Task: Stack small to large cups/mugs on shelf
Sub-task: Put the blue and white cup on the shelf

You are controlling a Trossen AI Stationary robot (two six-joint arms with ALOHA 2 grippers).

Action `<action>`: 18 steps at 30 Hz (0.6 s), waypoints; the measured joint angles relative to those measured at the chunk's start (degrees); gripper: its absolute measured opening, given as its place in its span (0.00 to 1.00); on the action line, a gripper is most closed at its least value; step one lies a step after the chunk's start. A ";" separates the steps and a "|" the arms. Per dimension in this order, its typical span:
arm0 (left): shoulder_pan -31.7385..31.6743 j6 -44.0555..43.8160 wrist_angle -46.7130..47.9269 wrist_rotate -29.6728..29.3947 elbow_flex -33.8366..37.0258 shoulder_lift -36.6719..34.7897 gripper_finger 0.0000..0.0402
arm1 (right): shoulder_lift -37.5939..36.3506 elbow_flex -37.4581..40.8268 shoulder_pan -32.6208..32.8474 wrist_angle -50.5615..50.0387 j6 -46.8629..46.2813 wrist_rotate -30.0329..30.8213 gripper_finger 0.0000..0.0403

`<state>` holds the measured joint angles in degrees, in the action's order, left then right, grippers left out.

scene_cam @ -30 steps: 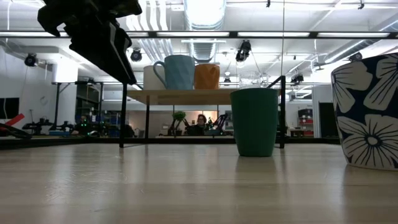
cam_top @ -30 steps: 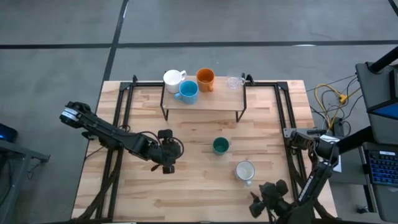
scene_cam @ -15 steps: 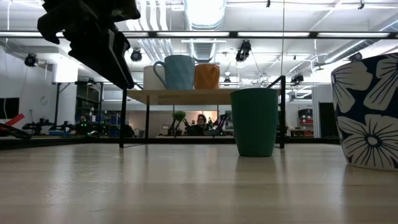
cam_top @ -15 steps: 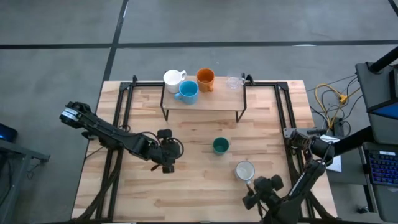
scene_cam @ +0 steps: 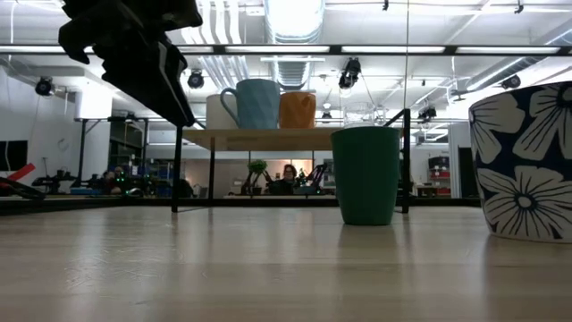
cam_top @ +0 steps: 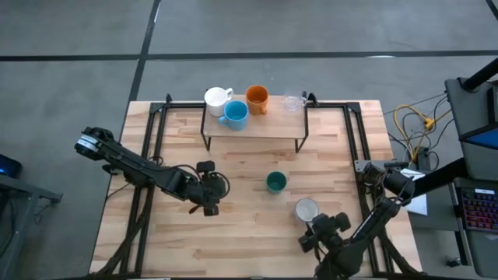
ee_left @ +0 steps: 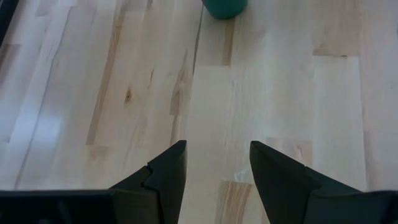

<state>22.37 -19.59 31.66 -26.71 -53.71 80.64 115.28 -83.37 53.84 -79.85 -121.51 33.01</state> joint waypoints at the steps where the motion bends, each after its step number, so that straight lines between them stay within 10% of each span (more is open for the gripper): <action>1: 0.00 0.00 0.00 -0.22 0.00 0.00 0.40 | 0.00 0.36 0.00 -0.14 -0.27 -0.02 0.57; 10: 0.00 0.02 0.04 -0.71 0.00 0.00 0.40 | 0.00 0.79 0.00 -0.09 0.00 -1.10 0.46; 18: 0.00 -0.02 0.07 -0.71 0.02 0.00 0.40 | -0.02 0.79 0.10 0.28 4.57 -0.86 0.13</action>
<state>22.37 -19.62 31.73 -27.42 -53.70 80.64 115.26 -82.59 53.94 -79.57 -116.94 32.15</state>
